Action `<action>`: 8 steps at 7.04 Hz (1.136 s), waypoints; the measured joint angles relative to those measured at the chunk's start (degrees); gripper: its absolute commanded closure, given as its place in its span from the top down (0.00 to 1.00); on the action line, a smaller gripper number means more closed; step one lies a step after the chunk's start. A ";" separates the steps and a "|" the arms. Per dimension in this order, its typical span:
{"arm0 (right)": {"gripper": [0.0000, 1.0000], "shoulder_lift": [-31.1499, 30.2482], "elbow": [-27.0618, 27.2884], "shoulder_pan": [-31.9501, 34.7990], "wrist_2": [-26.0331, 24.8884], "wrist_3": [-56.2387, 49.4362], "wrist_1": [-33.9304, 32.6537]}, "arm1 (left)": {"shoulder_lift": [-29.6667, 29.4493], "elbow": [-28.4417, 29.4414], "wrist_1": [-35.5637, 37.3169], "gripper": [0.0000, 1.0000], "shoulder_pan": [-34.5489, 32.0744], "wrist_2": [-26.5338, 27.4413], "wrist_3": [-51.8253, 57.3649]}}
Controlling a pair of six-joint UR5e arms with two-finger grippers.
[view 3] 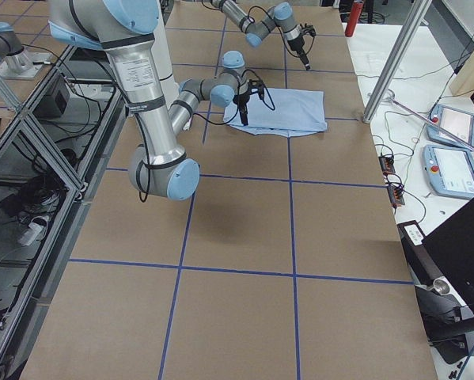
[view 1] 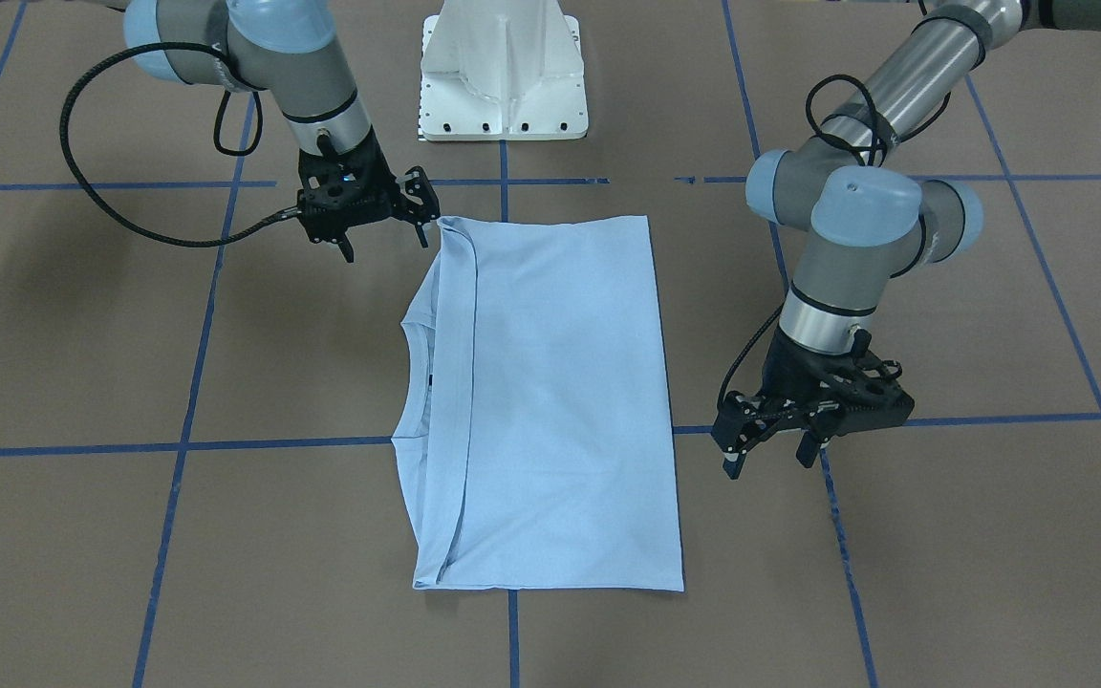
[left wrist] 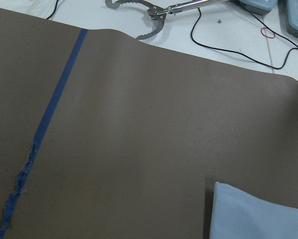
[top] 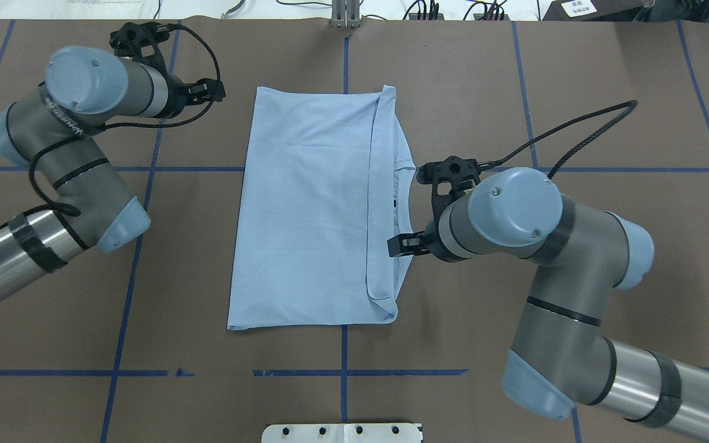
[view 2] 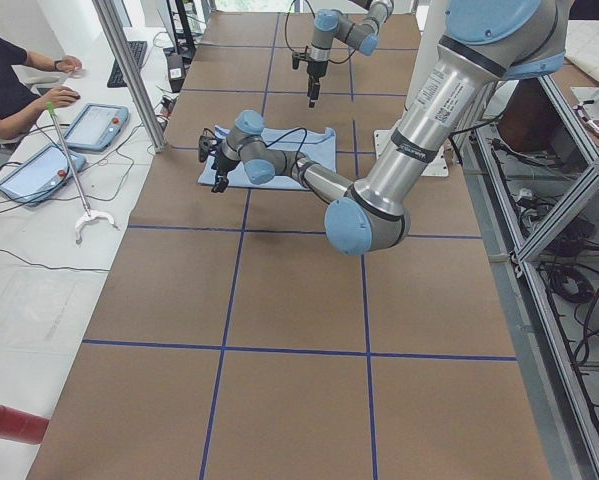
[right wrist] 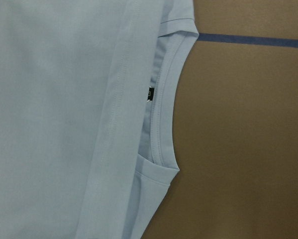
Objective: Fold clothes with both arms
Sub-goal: 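Move the right gripper to the shirt's collar edge while the left gripper withdraws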
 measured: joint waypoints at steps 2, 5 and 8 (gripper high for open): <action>1.00 5.17 -6.40 -1.20 -1.73 -4.68 -0.74 | 4.76 -8.17 2.33 1.00 1.17 -1.58 -0.57; 1.00 9.17 -13.15 -5.66 -9.05 -8.22 -0.94 | 6.55 -10.55 2.60 1.00 3.15 -2.16 -2.87; 1.00 9.24 -14.78 -8.50 -12.09 -8.44 -1.65 | 6.61 -10.68 2.58 1.00 3.93 -2.18 -3.27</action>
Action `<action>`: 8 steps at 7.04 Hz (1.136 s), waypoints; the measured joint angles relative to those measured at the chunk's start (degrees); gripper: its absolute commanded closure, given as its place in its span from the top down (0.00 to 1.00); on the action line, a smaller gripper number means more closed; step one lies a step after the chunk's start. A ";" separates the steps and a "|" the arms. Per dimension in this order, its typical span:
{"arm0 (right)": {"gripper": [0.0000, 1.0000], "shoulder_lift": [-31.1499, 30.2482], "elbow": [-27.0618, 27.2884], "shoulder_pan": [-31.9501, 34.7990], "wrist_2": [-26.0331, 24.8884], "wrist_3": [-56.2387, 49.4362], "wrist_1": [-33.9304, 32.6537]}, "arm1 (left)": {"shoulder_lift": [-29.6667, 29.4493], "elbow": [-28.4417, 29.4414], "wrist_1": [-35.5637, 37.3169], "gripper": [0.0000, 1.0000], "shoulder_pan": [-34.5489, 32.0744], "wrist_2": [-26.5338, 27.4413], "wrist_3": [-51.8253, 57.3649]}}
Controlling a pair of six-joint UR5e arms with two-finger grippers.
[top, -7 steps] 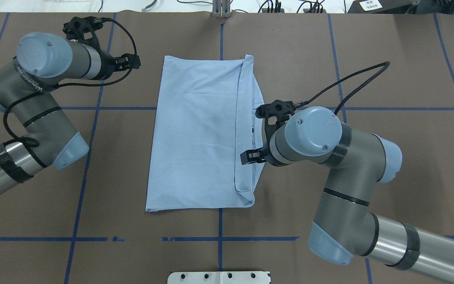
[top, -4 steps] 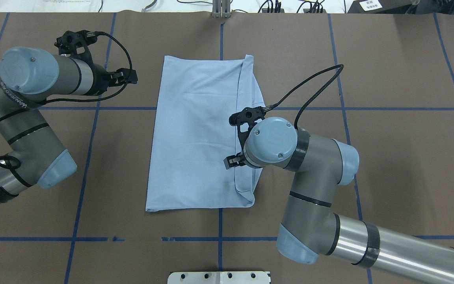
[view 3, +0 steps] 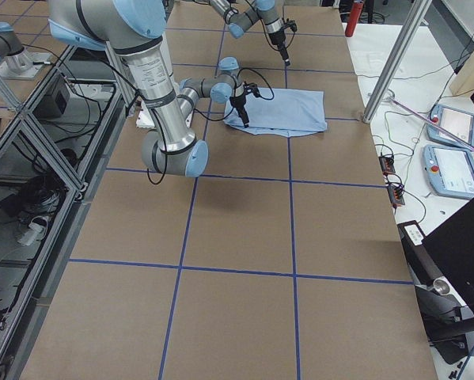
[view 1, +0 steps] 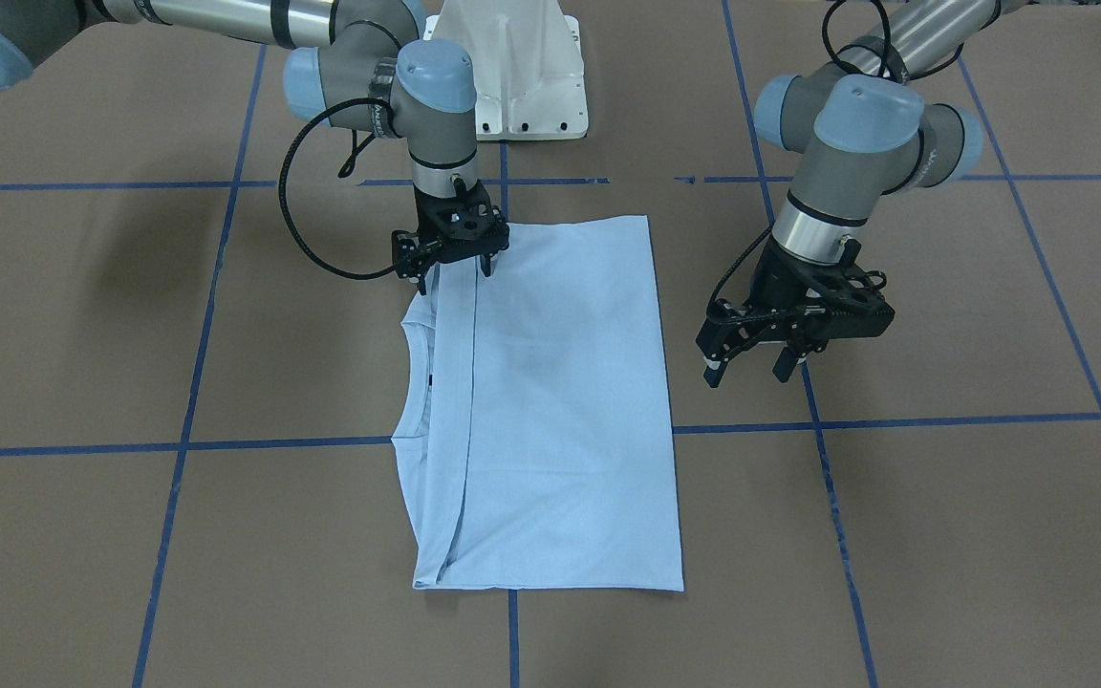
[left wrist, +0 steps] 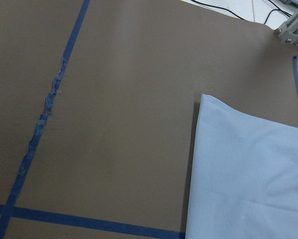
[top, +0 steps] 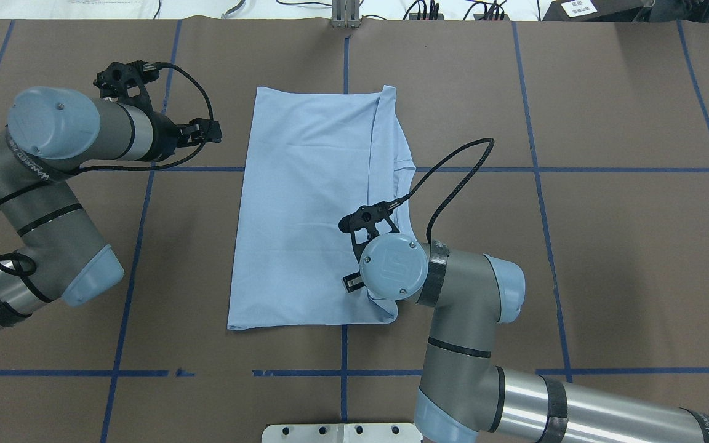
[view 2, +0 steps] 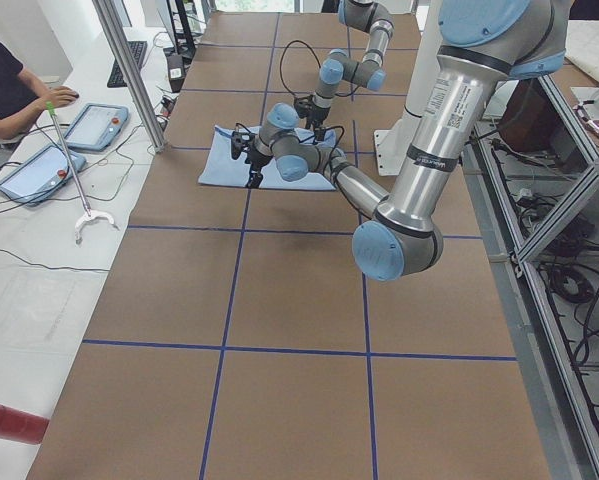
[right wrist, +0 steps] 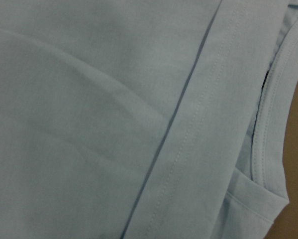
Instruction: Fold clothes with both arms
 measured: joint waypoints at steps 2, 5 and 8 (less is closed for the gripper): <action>1.00 0.16 0.51 -0.39 0.06 -0.03 -1.97 | 0.00 0.05 0.00 1.00 0.23 -0.06 0.04; 1.00 0.01 1.03 -0.50 0.27 -0.04 -2.51 | 0.00 0.09 -0.01 1.00 0.38 -0.01 -0.01; 0.97 0.21 1.37 -0.65 0.26 0.06 -2.55 | 0.00 0.47 -0.01 1.00 0.72 0.02 0.03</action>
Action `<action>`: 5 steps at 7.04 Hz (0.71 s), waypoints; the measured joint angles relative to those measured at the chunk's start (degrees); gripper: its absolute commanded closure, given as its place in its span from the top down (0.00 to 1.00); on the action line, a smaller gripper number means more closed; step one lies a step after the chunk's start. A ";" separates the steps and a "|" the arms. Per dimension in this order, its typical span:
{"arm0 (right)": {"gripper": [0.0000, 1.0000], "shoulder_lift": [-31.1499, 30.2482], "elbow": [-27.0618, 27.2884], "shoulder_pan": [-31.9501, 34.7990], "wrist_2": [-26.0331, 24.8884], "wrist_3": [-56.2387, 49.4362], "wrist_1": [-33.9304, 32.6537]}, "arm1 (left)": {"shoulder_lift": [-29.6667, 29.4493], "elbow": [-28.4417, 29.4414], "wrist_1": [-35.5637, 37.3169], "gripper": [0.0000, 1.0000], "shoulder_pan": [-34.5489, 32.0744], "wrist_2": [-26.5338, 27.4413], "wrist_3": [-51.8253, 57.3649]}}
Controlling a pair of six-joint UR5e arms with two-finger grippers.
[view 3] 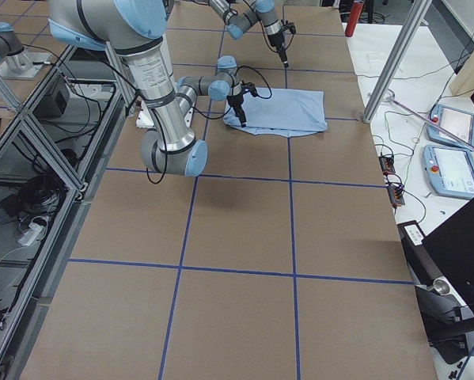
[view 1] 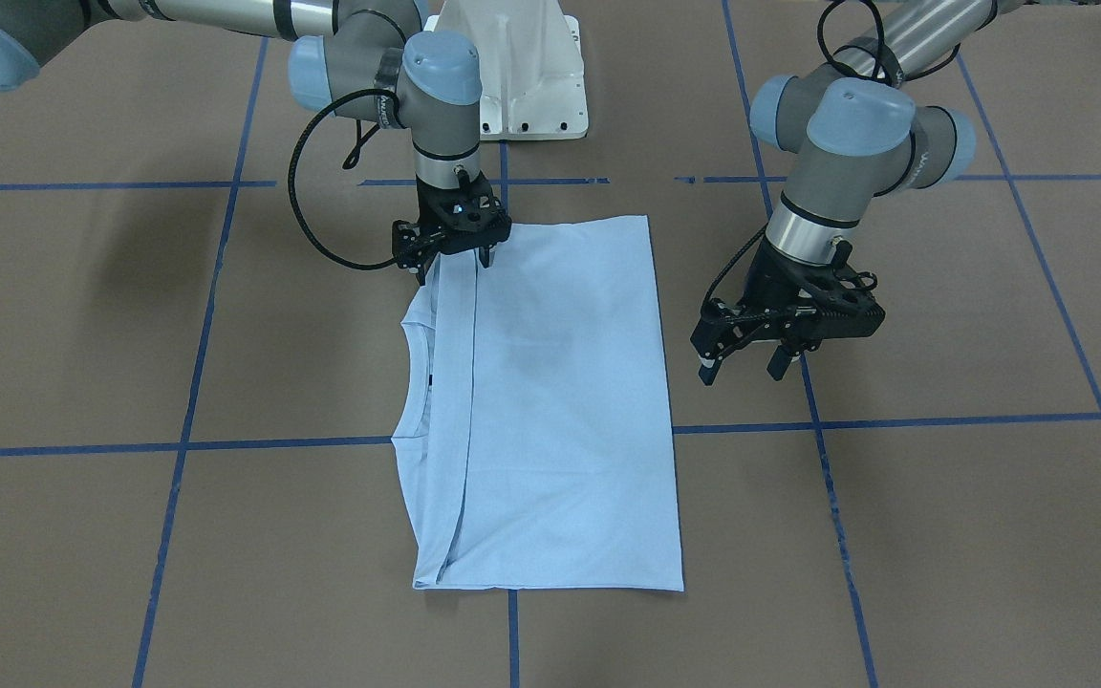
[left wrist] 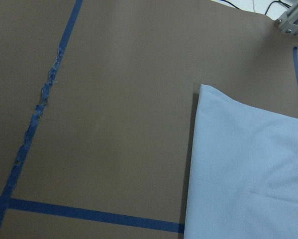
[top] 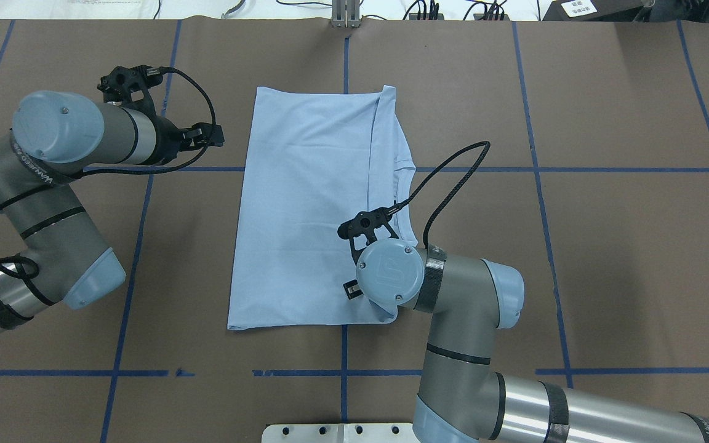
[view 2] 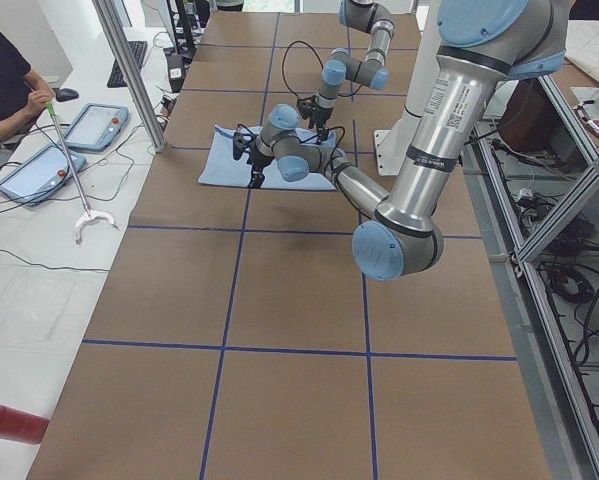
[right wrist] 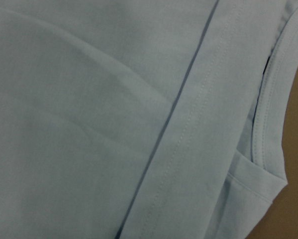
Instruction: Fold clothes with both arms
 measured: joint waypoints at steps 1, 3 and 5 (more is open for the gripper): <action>0.94 0.04 0.17 -0.21 -0.06 0.07 0.00 | 0.02 0.22 -0.02 1.00 0.34 0.04 -0.04; 0.94 -0.15 0.27 -0.87 -0.33 0.19 -0.10 | 0.07 0.47 -0.08 1.00 0.80 0.06 -0.06; 0.95 -0.57 0.32 -1.07 -0.40 0.17 -0.24 | 0.07 0.50 -0.11 1.00 1.17 0.07 -0.40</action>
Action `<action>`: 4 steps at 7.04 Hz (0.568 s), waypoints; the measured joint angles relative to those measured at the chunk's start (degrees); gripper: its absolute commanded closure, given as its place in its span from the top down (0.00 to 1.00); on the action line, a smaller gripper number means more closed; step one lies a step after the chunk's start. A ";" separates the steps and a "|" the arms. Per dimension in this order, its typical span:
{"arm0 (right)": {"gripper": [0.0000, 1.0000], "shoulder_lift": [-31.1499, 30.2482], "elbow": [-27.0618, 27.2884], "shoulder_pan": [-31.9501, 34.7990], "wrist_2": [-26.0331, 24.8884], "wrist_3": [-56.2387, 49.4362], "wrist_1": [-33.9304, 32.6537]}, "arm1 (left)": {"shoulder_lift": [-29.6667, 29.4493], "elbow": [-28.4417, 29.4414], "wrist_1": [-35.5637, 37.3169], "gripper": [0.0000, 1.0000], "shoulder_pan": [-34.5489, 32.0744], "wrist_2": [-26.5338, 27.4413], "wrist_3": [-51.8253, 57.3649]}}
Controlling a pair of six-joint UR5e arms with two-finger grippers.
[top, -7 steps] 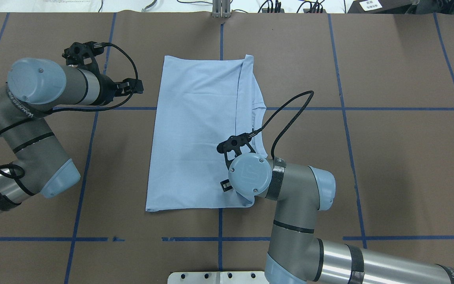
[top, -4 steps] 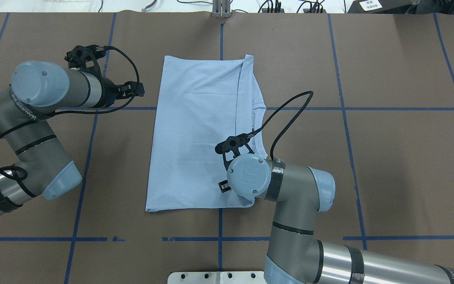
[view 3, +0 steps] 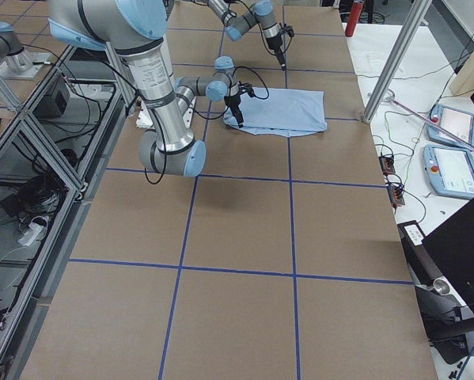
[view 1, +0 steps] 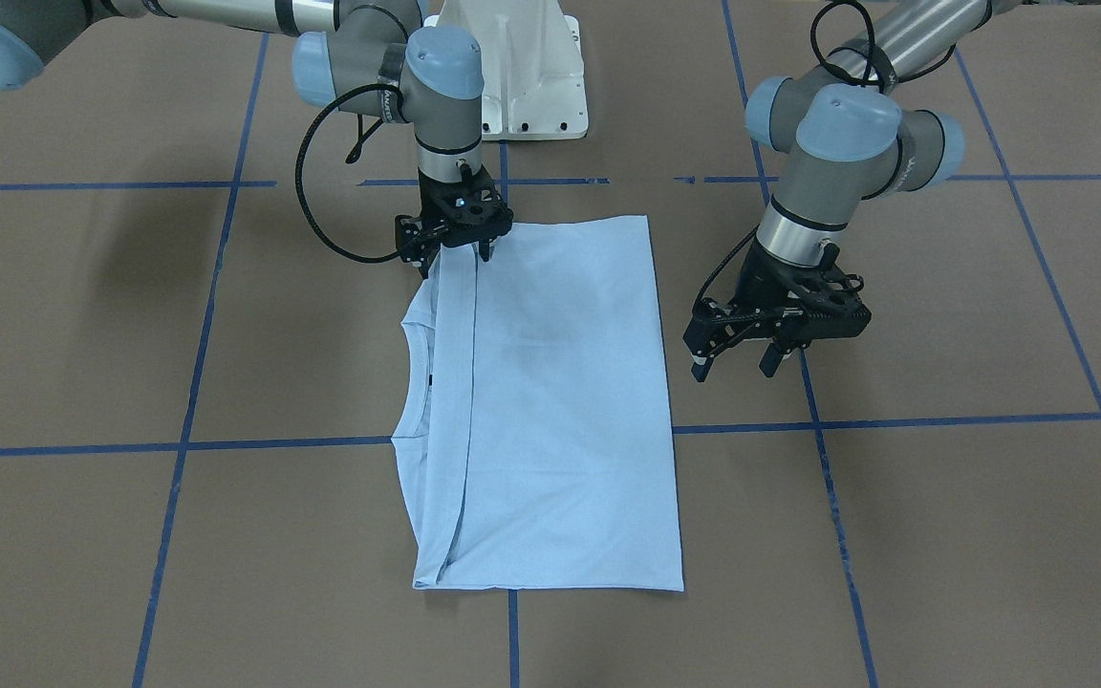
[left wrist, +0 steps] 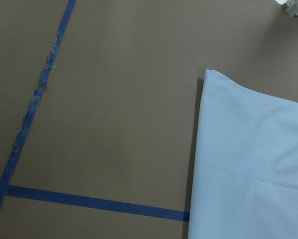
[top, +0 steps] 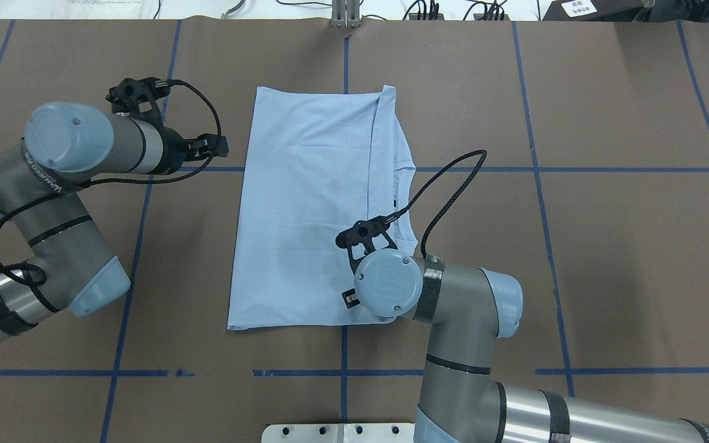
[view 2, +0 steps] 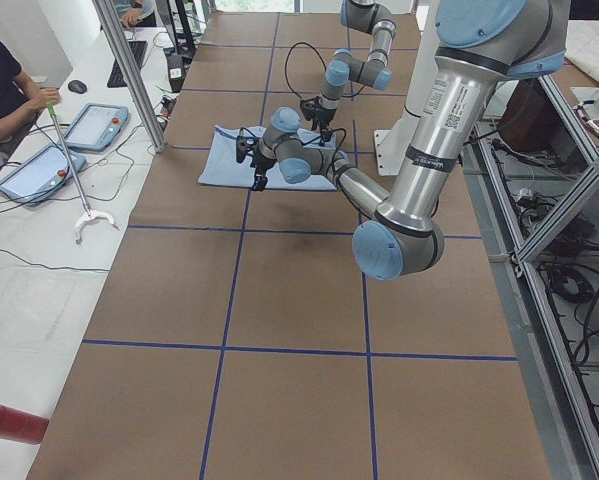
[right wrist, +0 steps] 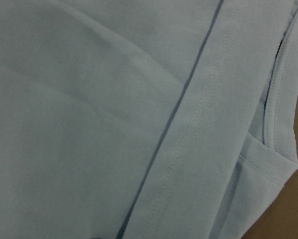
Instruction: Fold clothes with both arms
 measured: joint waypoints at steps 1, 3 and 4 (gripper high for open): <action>0.95 -0.28 0.16 -0.03 0.05 -0.02 -0.04 | -0.04 0.01 -0.06 1.00 0.39 0.00 -0.79; 0.95 -2.00 2.52 -0.04 0.37 -0.11 -0.80 | -0.07 -0.02 -0.14 1.00 1.10 0.06 -1.71; 0.95 -2.81 4.37 -0.22 0.41 -0.13 -2.50 | -0.07 -0.01 -0.17 1.00 1.22 0.08 -1.81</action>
